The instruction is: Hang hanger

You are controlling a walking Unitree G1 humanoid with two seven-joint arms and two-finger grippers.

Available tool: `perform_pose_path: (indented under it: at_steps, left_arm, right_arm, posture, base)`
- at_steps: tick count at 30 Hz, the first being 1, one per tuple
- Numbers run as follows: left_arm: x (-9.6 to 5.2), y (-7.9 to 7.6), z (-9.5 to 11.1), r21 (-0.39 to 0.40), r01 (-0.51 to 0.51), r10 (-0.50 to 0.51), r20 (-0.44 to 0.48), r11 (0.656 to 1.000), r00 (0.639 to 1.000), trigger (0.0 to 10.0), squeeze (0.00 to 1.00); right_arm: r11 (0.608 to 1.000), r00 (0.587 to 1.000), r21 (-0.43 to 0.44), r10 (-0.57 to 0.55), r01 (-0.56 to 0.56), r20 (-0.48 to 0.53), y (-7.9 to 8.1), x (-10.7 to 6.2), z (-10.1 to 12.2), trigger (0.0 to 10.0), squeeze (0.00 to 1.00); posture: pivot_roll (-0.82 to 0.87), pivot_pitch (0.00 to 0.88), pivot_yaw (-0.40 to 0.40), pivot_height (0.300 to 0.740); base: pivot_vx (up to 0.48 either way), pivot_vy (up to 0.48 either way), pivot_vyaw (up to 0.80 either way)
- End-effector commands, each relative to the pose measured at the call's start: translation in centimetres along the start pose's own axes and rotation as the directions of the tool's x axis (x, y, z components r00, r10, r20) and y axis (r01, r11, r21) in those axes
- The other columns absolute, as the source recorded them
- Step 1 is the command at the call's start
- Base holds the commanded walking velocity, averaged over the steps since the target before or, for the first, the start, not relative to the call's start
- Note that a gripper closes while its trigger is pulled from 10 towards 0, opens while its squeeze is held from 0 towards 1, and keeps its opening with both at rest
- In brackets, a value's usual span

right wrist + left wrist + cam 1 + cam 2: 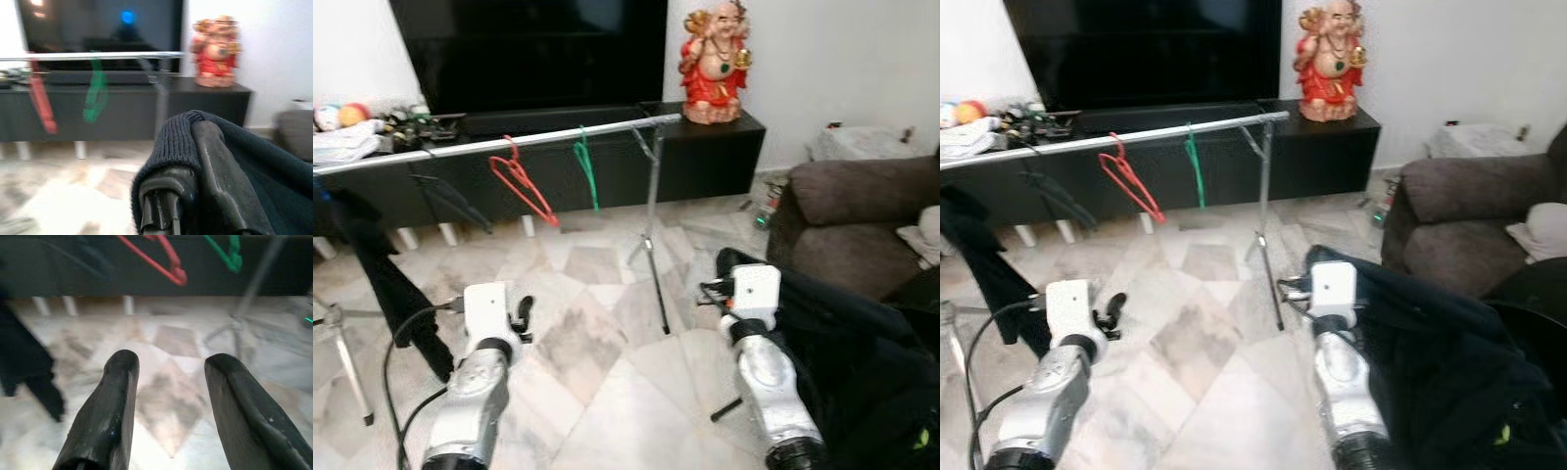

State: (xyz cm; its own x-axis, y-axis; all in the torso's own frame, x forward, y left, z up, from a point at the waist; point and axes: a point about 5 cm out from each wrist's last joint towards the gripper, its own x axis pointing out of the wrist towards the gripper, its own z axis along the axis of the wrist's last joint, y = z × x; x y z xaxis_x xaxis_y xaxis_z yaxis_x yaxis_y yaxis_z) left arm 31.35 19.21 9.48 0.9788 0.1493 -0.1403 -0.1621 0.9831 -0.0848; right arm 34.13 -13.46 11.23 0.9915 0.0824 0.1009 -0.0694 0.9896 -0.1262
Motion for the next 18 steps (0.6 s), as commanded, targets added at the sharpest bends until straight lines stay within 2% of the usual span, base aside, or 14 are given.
perform_pose_path:
  at_steps: [1,5,18]
  left_arm:
    - [-0.04,-0.3,0.17,-0.005,0.005,-0.005,0.01,1.0,1.0,10.0,0.0]
    - [-0.11,-0.37,0.0,-0.008,0.005,-0.005,0.004,1.0,1.0,10.0,0.0]
    - [-0.24,-0.46,-0.15,-0.008,0.008,-0.008,0.0,1.0,1.0,10.0,0.0]
  right_arm:
    - [1.0,1.0,-0.009,0.016,-0.016,0.01,0.02,0.18,0.31,10.0,0.0]
    - [1.0,1.0,-0.009,0.017,-0.017,0.002,0.06,0.24,0.21,10.0,0.0]
    - [1.0,0.999,0.015,-0.001,0.001,-0.037,-0.13,0.18,-0.39,10.0,0.0]
  posture:
    - [0.05,0.0,0.06,0.74]
    - [0.05,0.0,0.056,0.74]
    - [0.05,0.0,0.054,0.74]
  base:
    - [0.0,0.0,0.8]
    - [0.0,0.0,0.8]
    - [0.0,0.48,0.0]
